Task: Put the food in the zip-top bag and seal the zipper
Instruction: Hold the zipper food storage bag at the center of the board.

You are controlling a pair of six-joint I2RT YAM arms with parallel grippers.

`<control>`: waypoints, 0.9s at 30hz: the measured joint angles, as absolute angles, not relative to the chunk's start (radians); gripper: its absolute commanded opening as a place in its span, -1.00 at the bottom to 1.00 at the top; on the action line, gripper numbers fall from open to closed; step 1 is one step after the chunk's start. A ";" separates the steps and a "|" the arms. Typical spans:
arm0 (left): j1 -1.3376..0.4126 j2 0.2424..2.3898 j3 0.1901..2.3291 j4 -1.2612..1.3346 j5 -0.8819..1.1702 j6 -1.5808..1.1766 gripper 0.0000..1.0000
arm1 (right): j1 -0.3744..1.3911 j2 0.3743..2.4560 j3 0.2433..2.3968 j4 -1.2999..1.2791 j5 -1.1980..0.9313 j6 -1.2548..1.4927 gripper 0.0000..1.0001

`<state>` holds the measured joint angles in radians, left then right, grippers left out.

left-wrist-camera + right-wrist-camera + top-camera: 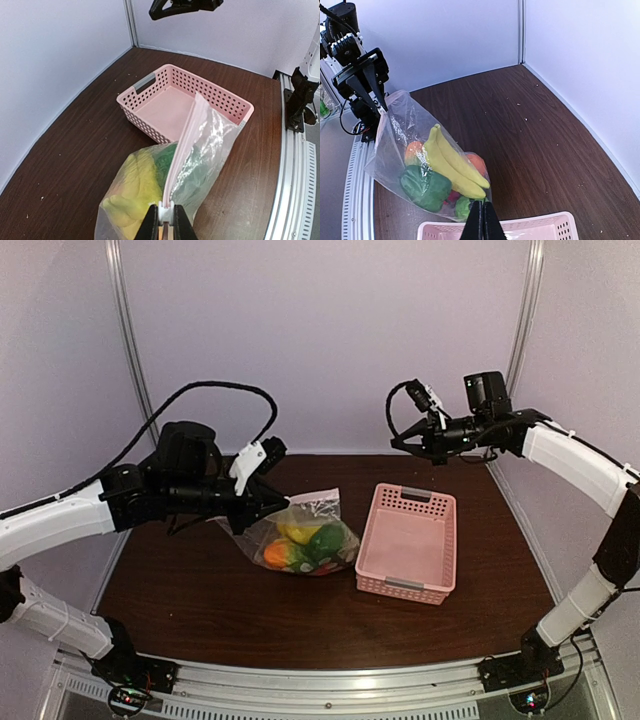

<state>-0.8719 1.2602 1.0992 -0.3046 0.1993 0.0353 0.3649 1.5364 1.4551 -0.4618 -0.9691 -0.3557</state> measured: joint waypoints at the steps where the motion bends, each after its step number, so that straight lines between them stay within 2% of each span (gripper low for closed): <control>1: -0.871 1.248 1.089 -0.313 0.195 0.035 -1.00 | 0.362 1.536 1.449 -0.449 -0.969 -0.349 -1.00; 2: -0.871 1.236 1.079 -0.319 0.192 0.035 -1.00 | 0.362 1.536 1.446 -0.445 -0.970 -0.343 -1.00; 3: -0.871 1.229 1.072 -0.320 0.189 0.035 -1.00 | 0.365 1.536 1.441 -0.439 -0.973 -0.336 -0.85; 5: -0.871 1.221 1.064 -0.322 0.187 0.035 -1.00 | 0.377 1.536 1.439 -0.437 -0.981 -0.323 -0.29; 7: -0.870 1.221 1.062 -0.319 0.196 0.032 -1.00 | 0.409 1.536 1.439 -0.442 -0.992 -0.312 0.10; 12: -0.870 1.226 1.062 -0.290 0.229 0.020 -1.00 | 0.546 1.544 1.460 -0.529 -1.055 -0.317 0.26; 16: -0.869 1.248 1.063 -0.261 0.271 0.016 -1.00 | 0.614 1.574 1.501 -0.595 -1.080 -0.317 0.29; 19: -0.869 1.267 1.067 -0.245 0.294 0.014 -1.00 | 0.624 1.601 1.508 -0.607 -1.080 -0.309 0.21; 23: -0.869 1.281 1.072 -0.233 0.317 0.013 -1.00 | 0.637 1.644 1.512 -0.614 -1.078 -0.295 -0.04; 27: -0.869 1.285 1.077 -0.234 0.328 0.013 -1.00 | 0.657 1.682 1.531 -0.619 -1.078 -0.280 -0.50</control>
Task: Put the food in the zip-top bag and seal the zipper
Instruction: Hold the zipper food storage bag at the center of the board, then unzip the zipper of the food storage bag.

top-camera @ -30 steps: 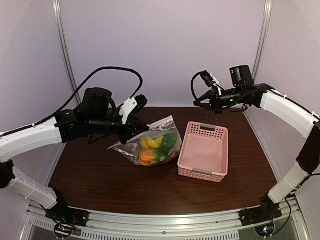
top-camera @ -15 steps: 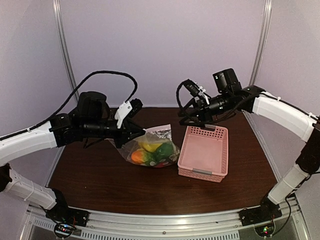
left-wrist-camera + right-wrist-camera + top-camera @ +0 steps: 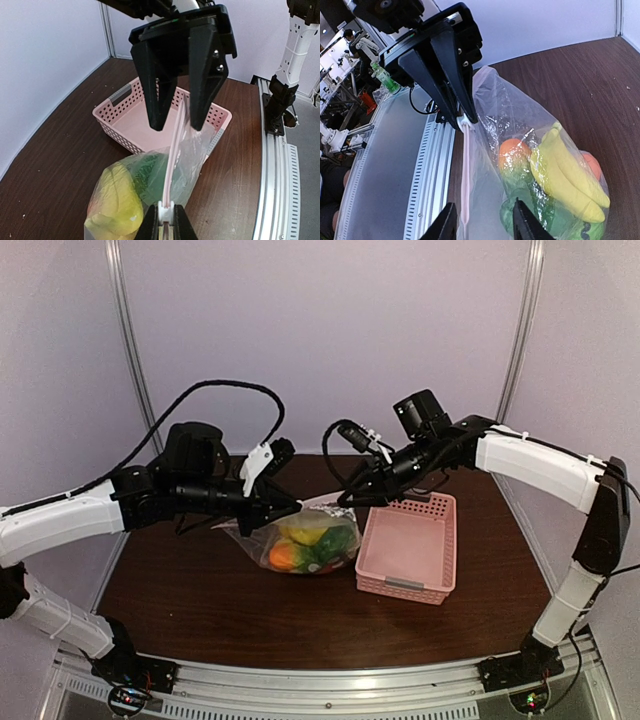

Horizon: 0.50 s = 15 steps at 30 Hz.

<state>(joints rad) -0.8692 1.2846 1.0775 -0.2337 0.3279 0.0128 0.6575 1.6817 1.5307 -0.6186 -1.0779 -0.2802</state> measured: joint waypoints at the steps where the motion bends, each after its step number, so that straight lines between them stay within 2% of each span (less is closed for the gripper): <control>1: -0.869 1.285 1.078 -0.234 0.330 0.013 -1.00 | 0.661 1.686 1.535 -0.619 -1.078 -0.277 -0.74; 2: -0.869 1.285 1.079 -0.234 0.331 0.013 -1.00 | 0.664 1.689 1.539 -0.618 -1.078 -0.275 -0.99; 15: -0.870 1.279 1.095 -0.233 0.313 0.012 -1.00 | 0.630 1.673 1.596 -0.662 -1.070 -0.356 -1.00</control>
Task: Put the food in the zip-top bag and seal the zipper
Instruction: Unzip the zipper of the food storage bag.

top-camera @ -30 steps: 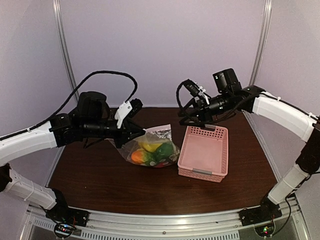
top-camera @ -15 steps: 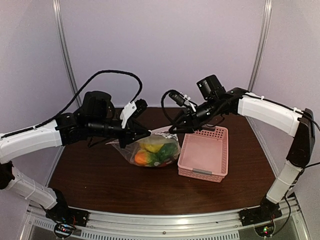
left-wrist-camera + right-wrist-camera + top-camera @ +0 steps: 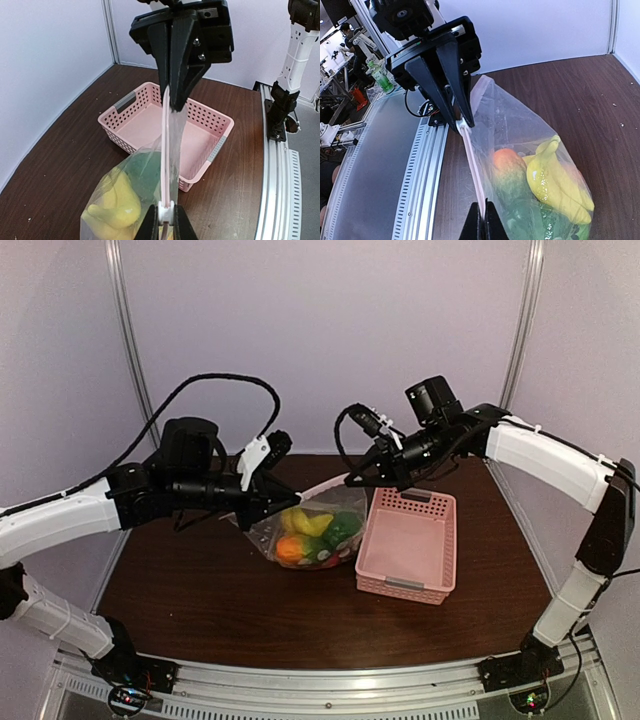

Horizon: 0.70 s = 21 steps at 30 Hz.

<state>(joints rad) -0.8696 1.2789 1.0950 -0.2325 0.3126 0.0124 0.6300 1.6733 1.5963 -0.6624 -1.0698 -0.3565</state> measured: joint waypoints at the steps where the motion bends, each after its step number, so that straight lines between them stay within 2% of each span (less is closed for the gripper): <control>1: -0.870 1.273 1.095 -0.233 0.304 0.013 -1.00 | 0.615 1.666 1.596 -0.662 -1.071 -0.360 -1.00; 21: -0.870 1.194 1.061 -0.267 0.201 0.012 -1.00 | 0.433 1.615 1.591 -0.661 -1.092 -0.398 -1.00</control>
<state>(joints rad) -0.8696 1.1938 1.0615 -0.2668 0.2012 0.0124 0.4328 1.6154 1.5913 -0.6605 -1.0916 -0.3977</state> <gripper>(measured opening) 0.075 0.006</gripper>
